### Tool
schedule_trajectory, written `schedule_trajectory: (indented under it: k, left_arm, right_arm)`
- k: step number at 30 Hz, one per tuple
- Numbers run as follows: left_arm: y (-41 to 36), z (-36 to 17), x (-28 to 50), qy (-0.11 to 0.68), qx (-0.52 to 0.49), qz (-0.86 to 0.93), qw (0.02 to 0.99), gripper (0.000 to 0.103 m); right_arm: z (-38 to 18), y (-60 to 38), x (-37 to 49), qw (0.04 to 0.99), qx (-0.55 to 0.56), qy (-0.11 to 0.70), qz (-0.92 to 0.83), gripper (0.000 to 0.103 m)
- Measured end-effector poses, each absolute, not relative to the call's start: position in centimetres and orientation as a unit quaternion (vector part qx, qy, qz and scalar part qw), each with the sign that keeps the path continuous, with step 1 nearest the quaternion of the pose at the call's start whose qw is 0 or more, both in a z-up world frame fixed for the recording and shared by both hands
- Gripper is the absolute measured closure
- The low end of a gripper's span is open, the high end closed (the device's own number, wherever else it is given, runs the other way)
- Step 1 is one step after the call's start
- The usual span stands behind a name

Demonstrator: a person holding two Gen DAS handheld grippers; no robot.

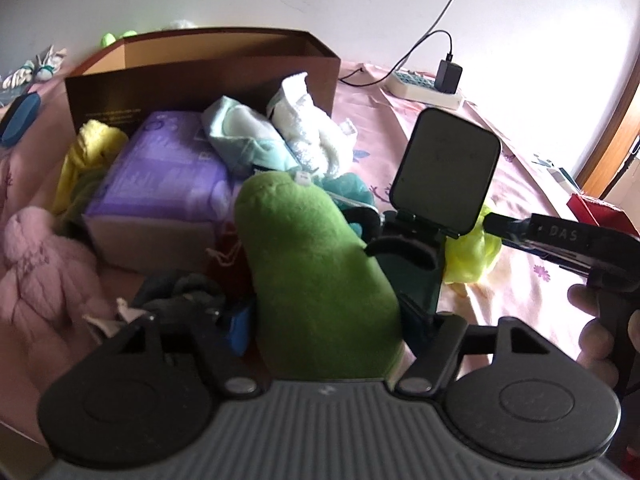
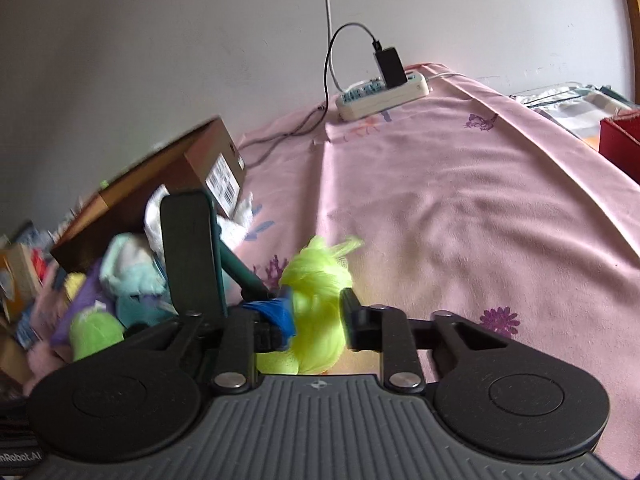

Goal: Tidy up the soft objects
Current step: 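Close the left tool on the green plush while the right tool grasps the lime loofah, then lift the green plush with the left tool while the right tool carries the loofah over the box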

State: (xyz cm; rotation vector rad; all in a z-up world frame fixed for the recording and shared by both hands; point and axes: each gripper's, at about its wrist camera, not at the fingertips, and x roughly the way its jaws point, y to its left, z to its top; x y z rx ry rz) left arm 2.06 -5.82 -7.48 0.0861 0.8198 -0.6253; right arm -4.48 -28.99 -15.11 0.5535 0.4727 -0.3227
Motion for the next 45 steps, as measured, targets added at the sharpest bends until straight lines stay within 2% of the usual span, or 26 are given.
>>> schedule_trajectory:
  k: [4,5,15,24,27,32,36,45]
  left_arm:
    - [-5.0,-6.7,1.6,0.377,0.038,-0.298,0.876,0.03]
    - [-4.8,-6.4,1.4,0.373,0.039,-0.298,0.878,0.03]
    - [-3.0,-3.8,0.0,0.322,0.035,-0.298,0.898,0.03]
    - [-0.6,-2.4,0.9,0.302,0.021,-0.273,0.913,0.03]
    - [0.2,-1.9,1.4,0.295,0.016,-0.264,0.918,0.03]
    - [0.8,-1.3,2.2,0.293,0.015,-0.26,0.92,0.03]
    - [1.0,-0.2,3.3,0.287,0.018,-0.267,0.92,0.03]
    - [0.3,4.5,9.8,0.251,0.033,-0.277,0.927,0.03]
  right_arm:
    - [-15.3,-29.2,-4.5,0.919,0.289,0.221,-0.149,0.099]
    - [-15.4,-29.4,-4.4,0.917,0.296,0.222,-0.151,0.092]
    - [-16.7,-30.7,-3.0,0.903,0.33,0.223,-0.163,0.082]
    - [-17.0,-30.8,-1.2,0.915,0.28,0.241,-0.163,0.073]
    - [-17.4,-30.7,-0.9,0.911,0.303,0.254,-0.119,0.071]
    - [-16.9,-30.7,-2.1,0.913,0.303,0.244,-0.121,0.08]
    - [-14.1,-32.2,-3.4,0.916,0.313,0.217,-0.123,0.081]
    - [-1.8,-32.4,0.1,0.936,0.312,0.163,-0.022,0.08]
